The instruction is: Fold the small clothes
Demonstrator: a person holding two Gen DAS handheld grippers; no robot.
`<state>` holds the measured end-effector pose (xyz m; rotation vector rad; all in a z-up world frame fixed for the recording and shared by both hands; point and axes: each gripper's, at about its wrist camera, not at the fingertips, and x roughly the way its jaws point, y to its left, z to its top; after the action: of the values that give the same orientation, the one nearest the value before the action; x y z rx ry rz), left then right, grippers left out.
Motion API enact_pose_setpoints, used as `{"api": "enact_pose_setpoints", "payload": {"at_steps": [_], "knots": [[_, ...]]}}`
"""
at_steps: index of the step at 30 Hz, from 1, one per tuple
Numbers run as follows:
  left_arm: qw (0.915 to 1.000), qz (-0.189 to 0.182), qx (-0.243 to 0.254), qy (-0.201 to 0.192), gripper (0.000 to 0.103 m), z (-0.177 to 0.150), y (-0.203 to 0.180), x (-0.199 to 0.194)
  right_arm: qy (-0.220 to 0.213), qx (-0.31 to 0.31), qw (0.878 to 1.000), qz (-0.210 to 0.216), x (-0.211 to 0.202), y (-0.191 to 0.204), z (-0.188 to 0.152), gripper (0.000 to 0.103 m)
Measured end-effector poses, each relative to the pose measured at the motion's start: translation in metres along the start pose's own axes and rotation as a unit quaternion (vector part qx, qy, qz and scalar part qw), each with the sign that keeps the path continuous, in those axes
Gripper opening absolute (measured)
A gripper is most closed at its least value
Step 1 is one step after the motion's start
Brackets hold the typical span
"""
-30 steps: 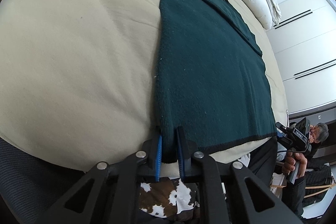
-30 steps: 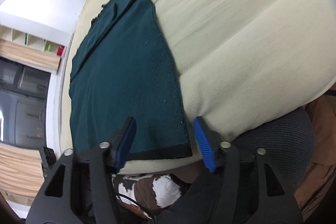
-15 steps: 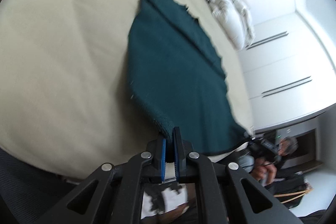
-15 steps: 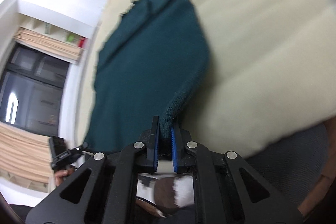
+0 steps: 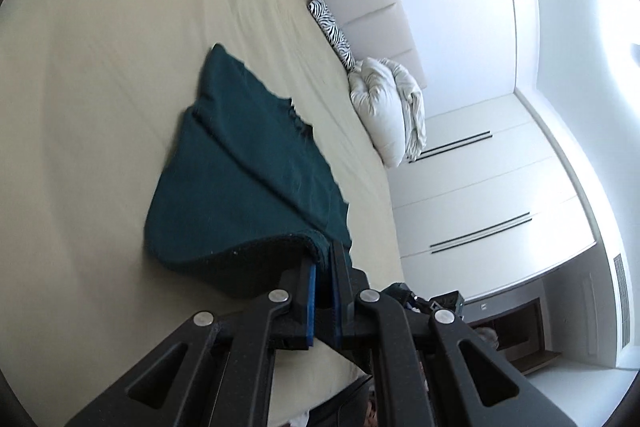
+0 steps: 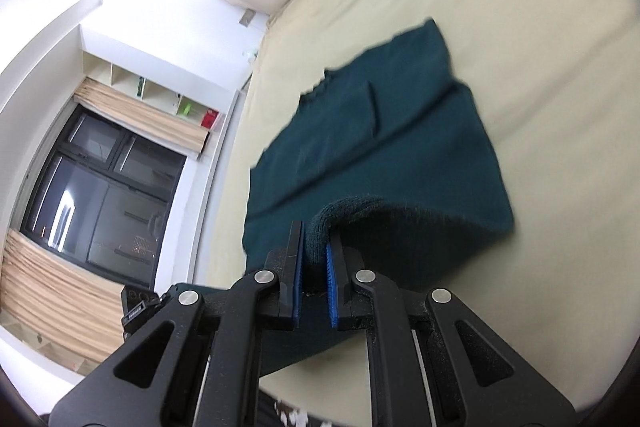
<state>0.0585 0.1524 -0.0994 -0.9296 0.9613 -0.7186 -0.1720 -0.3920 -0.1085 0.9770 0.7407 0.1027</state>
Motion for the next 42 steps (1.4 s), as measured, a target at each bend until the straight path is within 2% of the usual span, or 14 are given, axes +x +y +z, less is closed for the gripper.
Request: {"api": "enact_pose_setpoints", "payload": {"at_steps": [13,21,24,26,28,30,31,32,34,37,40,42], "knots": [[0.9987,0.008,-0.012,-0.048,0.007,0.122,0.005,0.079,-0.055,0.021,0.998,-0.024,0.072,-0.013,0.132,0.009],[0.9964,0.046,-0.034,-0.062,0.007,0.185,0.033,0.141,-0.081,0.045,0.994,-0.061,0.121,-0.043,0.201,0.009],[0.9953,0.079,-0.032,-0.047,0.008,0.197,0.052,0.172,-0.083,0.039,0.992,-0.083,0.145,-0.051,0.216,0.009],[0.9932,0.102,-0.043,-0.038,0.012,0.203,0.069,0.188,-0.075,0.054,0.991,-0.093,0.163,-0.065,0.224,0.010],[0.9914,0.110,-0.060,-0.038,0.048,0.206,0.083,0.191,-0.073,0.059,0.988,-0.119,0.177,-0.077,0.227,0.010],[0.9914,0.101,-0.063,-0.053,0.064,0.205,0.086,0.181,-0.062,0.080,0.986,-0.130,0.188,-0.091,0.230,0.015],[0.9915,0.101,-0.055,-0.061,0.068,0.204,0.084,0.172,-0.063,0.089,0.986,-0.124,0.190,-0.097,0.229,0.023],[0.9917,0.100,-0.047,-0.065,0.070,0.201,0.081,0.165,-0.073,0.093,0.986,-0.120,0.189,-0.100,0.230,0.042],[0.9921,0.100,-0.026,-0.071,0.071,0.192,0.071,0.152,-0.095,0.095,0.983,-0.122,0.182,-0.103,0.228,0.061],[0.9913,0.108,0.014,-0.073,0.071,0.169,0.055,0.137,-0.115,0.090,0.980,-0.137,0.170,-0.101,0.225,0.063],[0.9858,0.140,0.061,-0.068,0.071,0.137,0.045,0.130,-0.104,0.060,0.981,-0.154,0.161,-0.089,0.219,0.063],[0.9814,0.162,0.084,-0.061,0.071,0.117,0.041,0.135,-0.092,0.018,0.979,-0.179,0.158,-0.076,0.209,0.063]]}}
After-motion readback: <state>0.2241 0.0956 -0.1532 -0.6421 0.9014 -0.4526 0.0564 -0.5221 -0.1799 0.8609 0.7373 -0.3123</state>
